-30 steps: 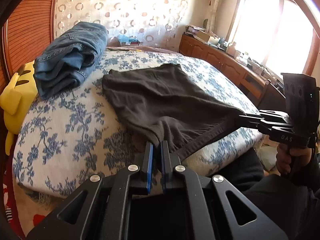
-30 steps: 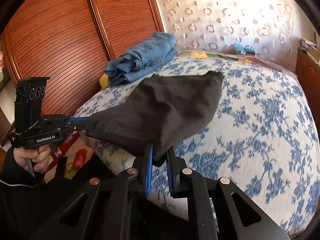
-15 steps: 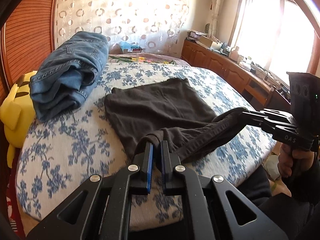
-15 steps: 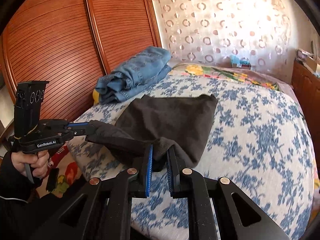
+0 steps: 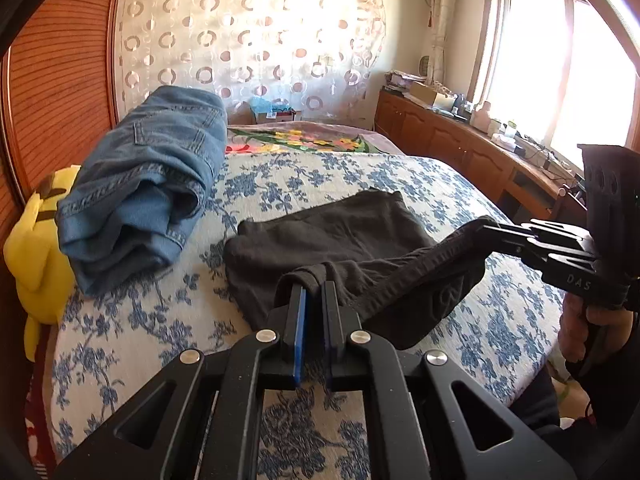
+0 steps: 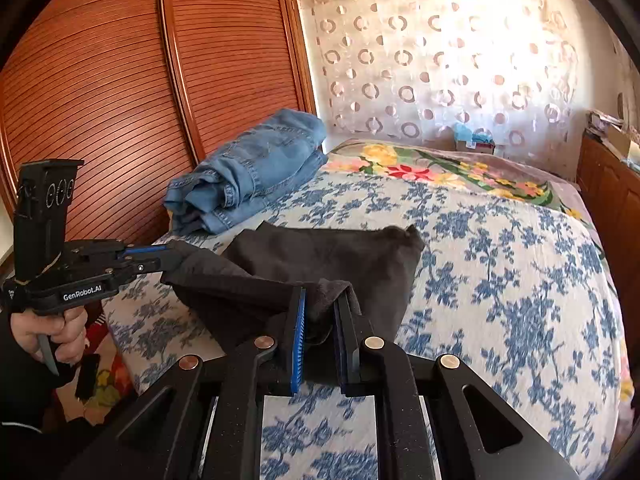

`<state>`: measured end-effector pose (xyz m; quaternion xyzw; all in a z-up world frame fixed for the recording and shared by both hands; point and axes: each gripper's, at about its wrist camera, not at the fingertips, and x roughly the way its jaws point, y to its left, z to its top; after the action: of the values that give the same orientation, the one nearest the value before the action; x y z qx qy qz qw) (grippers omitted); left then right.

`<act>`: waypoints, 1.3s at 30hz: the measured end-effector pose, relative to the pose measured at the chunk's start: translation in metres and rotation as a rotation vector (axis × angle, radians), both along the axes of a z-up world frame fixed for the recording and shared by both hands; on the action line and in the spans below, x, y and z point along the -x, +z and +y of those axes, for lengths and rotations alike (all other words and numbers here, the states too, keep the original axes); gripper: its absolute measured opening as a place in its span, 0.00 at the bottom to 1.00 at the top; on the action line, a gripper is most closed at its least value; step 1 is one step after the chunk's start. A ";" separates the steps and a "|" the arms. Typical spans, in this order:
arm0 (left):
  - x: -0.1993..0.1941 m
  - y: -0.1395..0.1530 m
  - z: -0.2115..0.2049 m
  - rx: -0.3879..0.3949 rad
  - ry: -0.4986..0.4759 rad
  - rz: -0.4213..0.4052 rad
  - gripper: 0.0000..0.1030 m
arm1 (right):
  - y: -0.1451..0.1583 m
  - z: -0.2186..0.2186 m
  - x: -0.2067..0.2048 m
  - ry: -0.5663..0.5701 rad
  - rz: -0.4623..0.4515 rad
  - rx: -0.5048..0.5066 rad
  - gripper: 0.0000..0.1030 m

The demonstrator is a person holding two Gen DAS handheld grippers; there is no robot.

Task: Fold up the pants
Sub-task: 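Lift the shorts with both tools and fold them over toward the left tool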

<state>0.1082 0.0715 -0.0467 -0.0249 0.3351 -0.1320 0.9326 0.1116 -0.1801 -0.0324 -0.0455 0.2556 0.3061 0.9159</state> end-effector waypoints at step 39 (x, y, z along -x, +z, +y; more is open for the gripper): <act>-0.091 -0.018 0.002 -0.056 0.064 0.068 0.08 | -0.010 0.050 -0.111 -0.090 0.035 0.067 0.13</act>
<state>0.1993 0.0738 -0.0642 -0.0141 0.3691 -0.0918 0.9247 0.2230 -0.1301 -0.0422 -0.0593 0.2838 0.2564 0.9221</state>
